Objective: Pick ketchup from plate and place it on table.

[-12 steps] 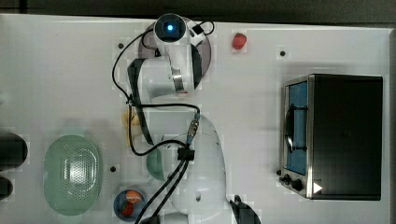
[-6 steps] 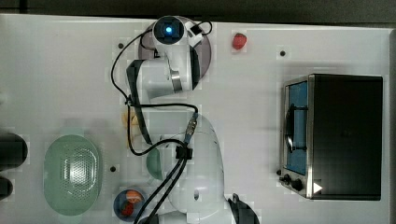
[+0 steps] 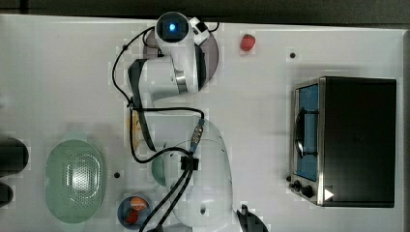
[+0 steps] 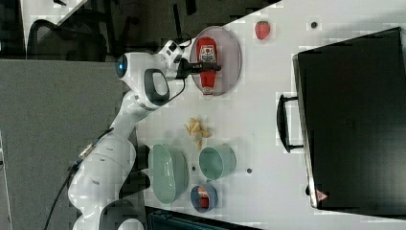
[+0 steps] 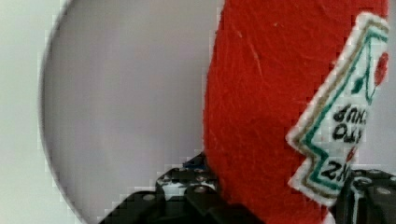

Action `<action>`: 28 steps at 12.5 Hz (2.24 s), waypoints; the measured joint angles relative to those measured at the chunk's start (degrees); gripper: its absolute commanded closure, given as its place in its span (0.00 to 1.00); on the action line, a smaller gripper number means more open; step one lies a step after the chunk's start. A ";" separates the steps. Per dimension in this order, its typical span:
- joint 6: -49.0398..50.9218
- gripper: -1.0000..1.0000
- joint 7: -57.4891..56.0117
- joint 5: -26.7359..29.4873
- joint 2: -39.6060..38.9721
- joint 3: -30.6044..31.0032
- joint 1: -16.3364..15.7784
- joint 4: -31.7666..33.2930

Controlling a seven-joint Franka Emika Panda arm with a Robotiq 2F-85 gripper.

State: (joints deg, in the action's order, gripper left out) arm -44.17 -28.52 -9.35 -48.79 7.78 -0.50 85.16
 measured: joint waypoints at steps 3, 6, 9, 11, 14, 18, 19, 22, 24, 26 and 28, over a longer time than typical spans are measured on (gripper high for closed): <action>9.23 0.40 0.00 0.01 5.04 0.15 0.85 -0.22; 13.34 0.40 0.00 0.69 12.65 -0.11 1.61 0.06; 13.34 0.40 0.00 6.52 22.37 0.61 4.00 3.75; 13.85 0.40 0.00 8.36 29.33 0.30 5.27 8.28; 12.42 0.40 0.00 8.87 38.85 -0.16 8.13 18.52; 7.08 0.40 0.00 8.59 45.75 -1.66 10.13 35.25; 5.40 0.40 0.00 8.76 45.77 -2.09 10.14 38.61; -0.45 0.40 0.00 8.81 44.71 -2.33 10.20 47.45; -2.66 0.40 -0.01 8.60 42.57 -2.47 9.83 51.25; -6.32 0.26 -0.01 8.90 37.53 -2.05 9.72 51.59; -8.11 0.03 -0.01 8.73 33.07 -1.96 9.51 51.92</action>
State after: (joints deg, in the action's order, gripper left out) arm -52.29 -28.54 -0.62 -15.72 5.82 9.01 137.08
